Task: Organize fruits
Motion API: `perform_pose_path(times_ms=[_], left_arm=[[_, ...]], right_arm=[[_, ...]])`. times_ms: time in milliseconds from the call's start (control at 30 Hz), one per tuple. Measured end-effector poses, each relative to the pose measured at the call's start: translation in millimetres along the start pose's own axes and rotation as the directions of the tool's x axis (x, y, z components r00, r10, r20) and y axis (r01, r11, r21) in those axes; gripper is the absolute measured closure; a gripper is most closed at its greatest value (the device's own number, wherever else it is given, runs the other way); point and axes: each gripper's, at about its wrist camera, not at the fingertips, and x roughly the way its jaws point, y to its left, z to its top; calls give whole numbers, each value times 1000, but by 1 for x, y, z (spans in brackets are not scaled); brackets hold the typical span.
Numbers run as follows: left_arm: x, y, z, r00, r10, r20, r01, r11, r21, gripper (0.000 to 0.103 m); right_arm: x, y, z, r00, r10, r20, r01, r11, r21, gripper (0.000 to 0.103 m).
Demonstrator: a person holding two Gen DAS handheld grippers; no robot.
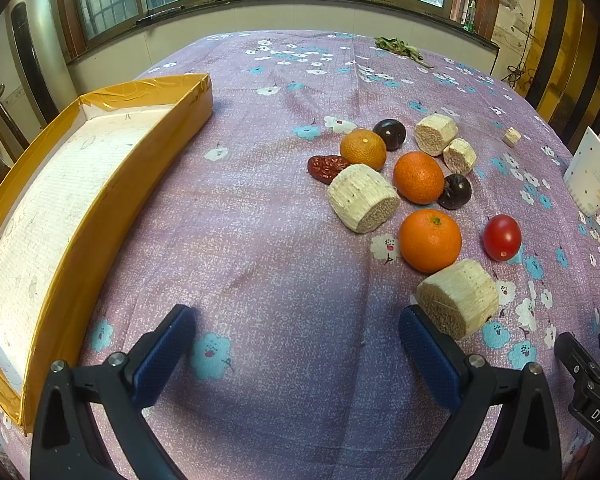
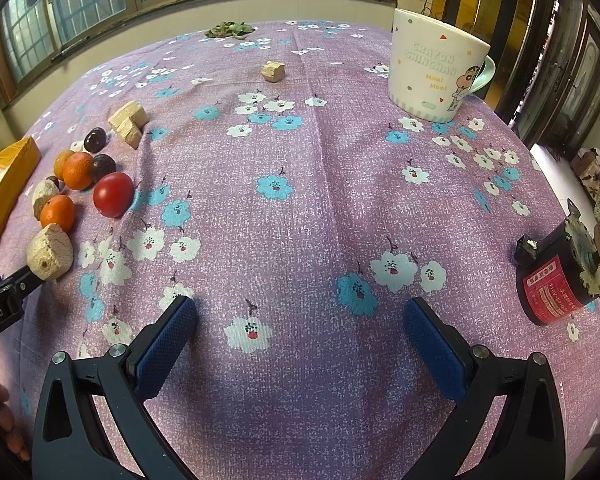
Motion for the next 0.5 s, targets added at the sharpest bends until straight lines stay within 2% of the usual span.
perform_pose_path(times_ms=[67, 167, 300, 367, 400, 500], left_arm=[[0, 0, 0, 1000, -4, 1, 4, 1000, 3, 0], [-5, 6, 0, 1000, -18, 21, 19, 1000, -11, 0], [-32, 14, 10, 992, -7, 126, 8, 1000, -1, 0], [-51, 23, 13, 980, 7, 199, -10, 1000, 12, 0], [-64, 28, 14, 969, 12, 248, -17, 1000, 18, 0], [-82, 39, 17, 947, 15, 321, -28, 999, 34, 0]], right_arm=[[-6, 4, 0, 999, -27, 24, 27, 1000, -2, 0], [-26, 8, 1, 995, -17, 95, 16, 1000, 7, 0], [-56, 20, 3, 981, 7, 193, -6, 1000, -4, 0], [-71, 29, 6, 973, 4, 231, -1, 1000, -13, 0], [-76, 33, 7, 969, 6, 248, -3, 1000, -15, 0], [-93, 43, 6, 954, 3, 300, 3, 1000, -20, 0]])
